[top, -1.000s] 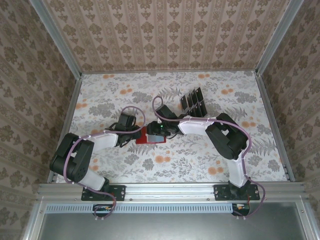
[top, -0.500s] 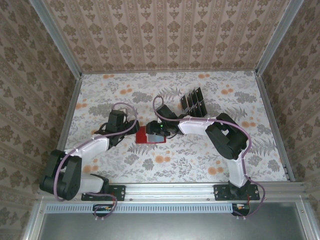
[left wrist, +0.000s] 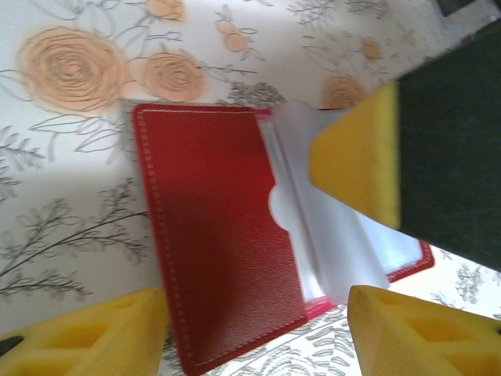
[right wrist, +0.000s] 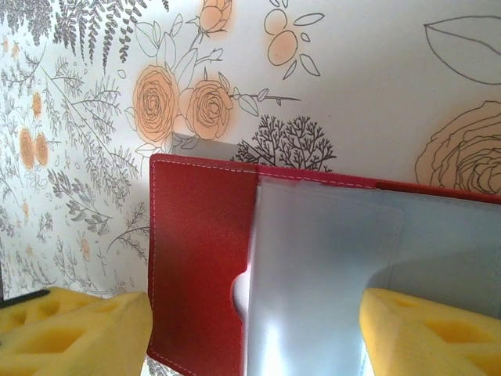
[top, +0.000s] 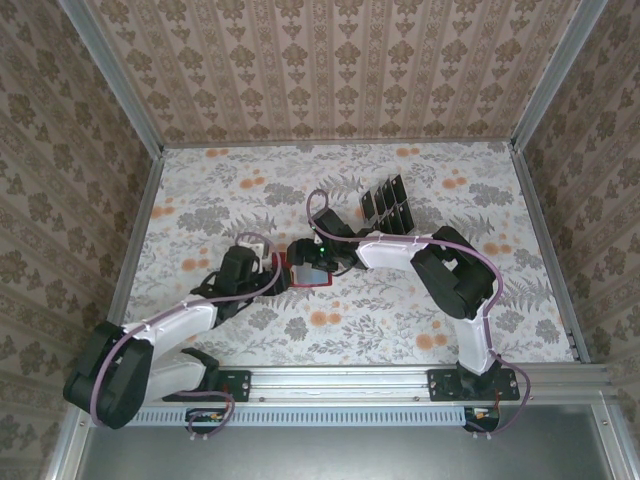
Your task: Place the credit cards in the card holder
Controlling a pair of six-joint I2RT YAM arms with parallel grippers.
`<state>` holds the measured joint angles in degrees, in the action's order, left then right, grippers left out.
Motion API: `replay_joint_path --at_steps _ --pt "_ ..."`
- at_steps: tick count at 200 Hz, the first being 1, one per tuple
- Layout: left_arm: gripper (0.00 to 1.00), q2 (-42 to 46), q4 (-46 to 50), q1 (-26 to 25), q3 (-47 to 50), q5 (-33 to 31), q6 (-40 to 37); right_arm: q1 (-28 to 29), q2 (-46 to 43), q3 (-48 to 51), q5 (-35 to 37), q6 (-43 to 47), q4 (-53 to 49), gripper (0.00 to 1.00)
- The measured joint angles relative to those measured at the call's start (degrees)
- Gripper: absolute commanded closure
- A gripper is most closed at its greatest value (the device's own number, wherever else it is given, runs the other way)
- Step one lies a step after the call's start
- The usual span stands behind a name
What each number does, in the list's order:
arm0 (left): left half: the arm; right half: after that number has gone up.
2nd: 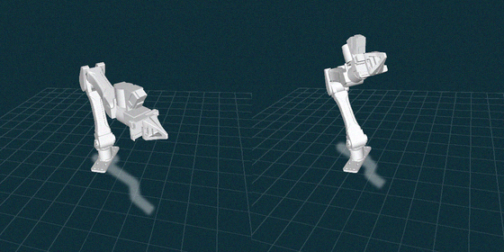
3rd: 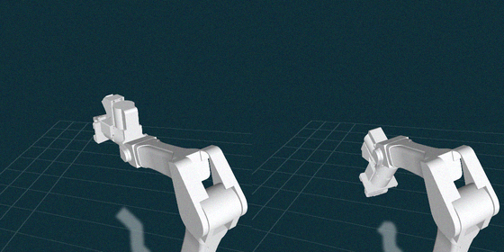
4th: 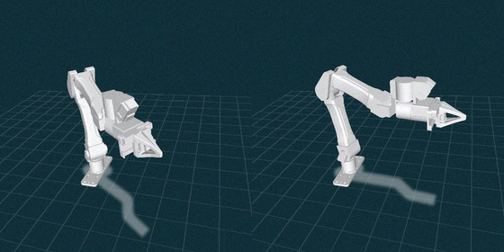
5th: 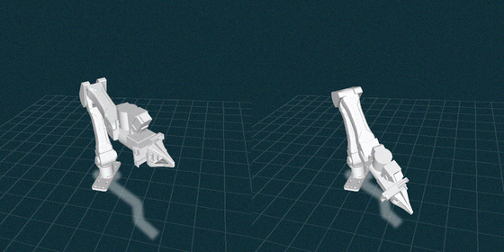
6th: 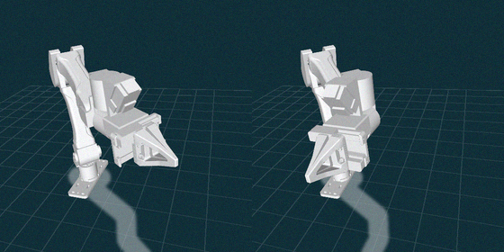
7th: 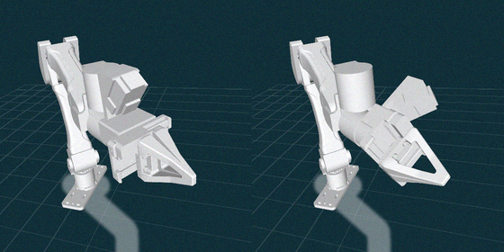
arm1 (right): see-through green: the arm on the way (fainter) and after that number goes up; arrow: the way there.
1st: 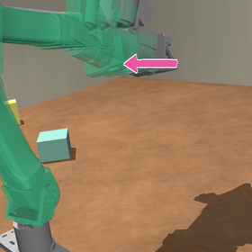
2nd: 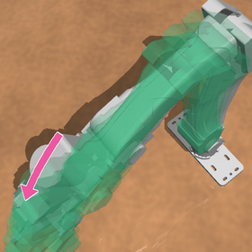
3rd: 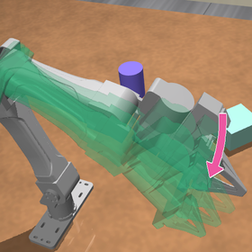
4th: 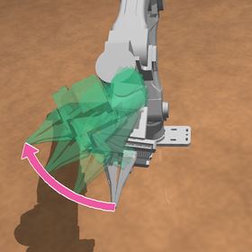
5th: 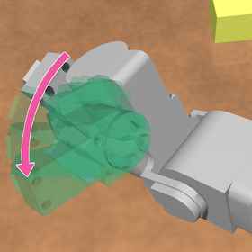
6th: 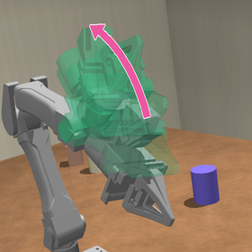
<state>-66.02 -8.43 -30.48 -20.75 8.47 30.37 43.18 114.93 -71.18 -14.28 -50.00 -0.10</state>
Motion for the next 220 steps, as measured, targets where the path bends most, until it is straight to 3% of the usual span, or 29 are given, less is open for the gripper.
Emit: replay_joint_path --at_steps 85,144,220 --pt "0.35 -5.9 -8.4 -5.2 0.3 -0.4 0.0 0.0 0.3 0.0 -1.0 -2.6 1.5 0.25" --pt "0.35 -10.2 -9.7 -7.3 -1.4 -4.0 0.0 0.0 0.6 0.0 -1.5 -4.0 2.7 0.25" --pt "0.46 -14.3 -9.0 -7.4 -3.0 -8.7 0.7 -0.5 0.6 0.4 -2.6 -4.3 3.4 0.24"
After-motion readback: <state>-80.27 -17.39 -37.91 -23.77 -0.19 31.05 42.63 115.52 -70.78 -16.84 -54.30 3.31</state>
